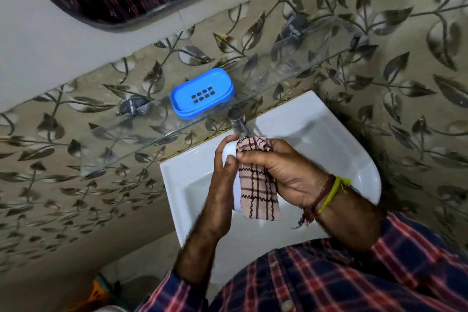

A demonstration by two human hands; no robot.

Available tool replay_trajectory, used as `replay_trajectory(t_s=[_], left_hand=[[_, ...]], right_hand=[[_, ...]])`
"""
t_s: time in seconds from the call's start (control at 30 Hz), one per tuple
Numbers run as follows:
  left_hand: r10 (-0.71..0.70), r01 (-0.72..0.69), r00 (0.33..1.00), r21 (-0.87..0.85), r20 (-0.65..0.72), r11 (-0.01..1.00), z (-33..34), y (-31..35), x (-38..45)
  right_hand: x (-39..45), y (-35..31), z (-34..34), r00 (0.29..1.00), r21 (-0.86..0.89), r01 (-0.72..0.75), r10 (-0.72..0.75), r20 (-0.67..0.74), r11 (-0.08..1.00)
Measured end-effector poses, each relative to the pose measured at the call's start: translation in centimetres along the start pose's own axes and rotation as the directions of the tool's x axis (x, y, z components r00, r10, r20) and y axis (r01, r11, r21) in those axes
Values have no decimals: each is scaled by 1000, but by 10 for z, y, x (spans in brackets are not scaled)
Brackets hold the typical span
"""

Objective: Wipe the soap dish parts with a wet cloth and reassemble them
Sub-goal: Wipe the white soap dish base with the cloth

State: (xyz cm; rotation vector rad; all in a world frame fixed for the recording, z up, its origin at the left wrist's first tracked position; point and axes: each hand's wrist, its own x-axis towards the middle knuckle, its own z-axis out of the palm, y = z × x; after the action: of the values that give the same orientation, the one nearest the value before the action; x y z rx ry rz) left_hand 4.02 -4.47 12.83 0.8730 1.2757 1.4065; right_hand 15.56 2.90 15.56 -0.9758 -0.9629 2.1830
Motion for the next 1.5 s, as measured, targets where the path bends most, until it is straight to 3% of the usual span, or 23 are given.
replay_trajectory(t_s=[0.13, 0.27, 0.47, 0.6, 0.7, 0.77, 0.9, 1.03, 1.2, 1.33, 1.5], left_hand=[[-23, 25, 999, -48, 40, 999, -1, 8, 0], [-13, 15, 999, -49, 45, 999, 1, 0, -2], [-52, 63, 995, -137, 81, 989, -7, 9, 11], [-63, 73, 995, -131, 80, 989, -3, 0, 6], [-82, 96, 993, -170, 90, 981, -5, 2, 10], [-84, 101, 992, -190, 92, 977, -7, 6, 14], [-66, 85, 990, -157, 124, 984, -4, 0, 13], [-68, 91, 990, -189, 126, 978, -8, 6, 22], [-72, 94, 989, -176, 127, 980, -4, 3, 20], [-60, 83, 989, -168, 133, 982, -8, 5, 25], [-133, 150, 985, -175, 105, 973, -7, 7, 25]], right_hand=[[-5, -5, 1, 996, -43, 39, -36, 78, 998], [-2, -5, 4, 1000, 119, -24, 24, 2, 993], [-9, -4, 3, 994, -246, -12, 38, 98, 969], [-2, -3, 7, 1000, 6, 0, 0, 13, 1000], [-5, -3, 1, 997, -233, 35, -17, 78, 972], [-8, 0, 3, 996, -304, 17, 12, 94, 952], [-2, 0, 5, 999, -152, 3, -9, -35, 988], [-5, 0, 1, 990, -350, -39, 84, 115, 936], [-1, 5, 1, 999, -202, -30, 35, 23, 979], [-4, 2, -1, 984, -424, -1, 77, 162, 906], [-3, 1, -4, 987, -426, 64, 6, 160, 902]])
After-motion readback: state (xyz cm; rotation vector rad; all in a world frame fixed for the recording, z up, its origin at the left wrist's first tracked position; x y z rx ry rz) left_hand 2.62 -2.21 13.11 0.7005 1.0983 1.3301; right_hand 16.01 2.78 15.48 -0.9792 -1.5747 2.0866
